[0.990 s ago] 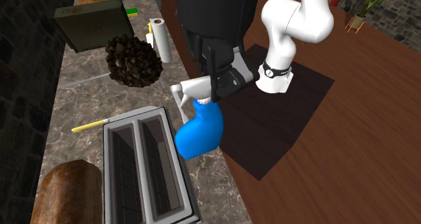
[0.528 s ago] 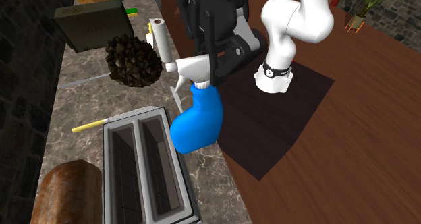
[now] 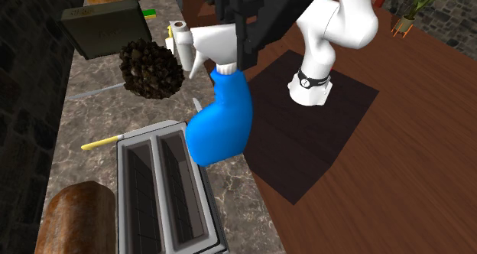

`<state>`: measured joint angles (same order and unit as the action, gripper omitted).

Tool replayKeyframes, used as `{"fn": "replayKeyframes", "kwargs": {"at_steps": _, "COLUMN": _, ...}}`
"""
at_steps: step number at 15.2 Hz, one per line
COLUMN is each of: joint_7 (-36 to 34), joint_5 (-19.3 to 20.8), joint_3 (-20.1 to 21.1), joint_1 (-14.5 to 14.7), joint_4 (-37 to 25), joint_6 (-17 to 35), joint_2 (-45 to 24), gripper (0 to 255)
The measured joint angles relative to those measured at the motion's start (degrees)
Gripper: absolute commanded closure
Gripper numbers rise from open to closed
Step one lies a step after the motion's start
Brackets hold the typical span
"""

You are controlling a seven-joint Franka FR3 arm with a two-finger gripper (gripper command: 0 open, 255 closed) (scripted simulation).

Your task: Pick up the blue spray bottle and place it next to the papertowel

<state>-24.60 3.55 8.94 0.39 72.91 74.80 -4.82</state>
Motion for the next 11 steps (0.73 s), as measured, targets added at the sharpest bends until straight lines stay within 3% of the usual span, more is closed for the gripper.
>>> {"fn": "replayKeyframes", "kwargs": {"at_steps": 8, "joint_7": -0.2, "joint_5": 1.1, "joint_3": 0.4, "joint_1": 0.8, "joint_4": -13.5, "joint_6": -8.5, "joint_2": -5.1, "gripper": 255}}
{"fn": "replayKeyframes", "kwargs": {"at_steps": 11, "joint_7": 2.5, "joint_5": 0.6, "joint_3": -0.8, "joint_1": -1.1, "joint_4": -10.4, "joint_6": -8.1, "joint_2": -2.2, "gripper": 255}}
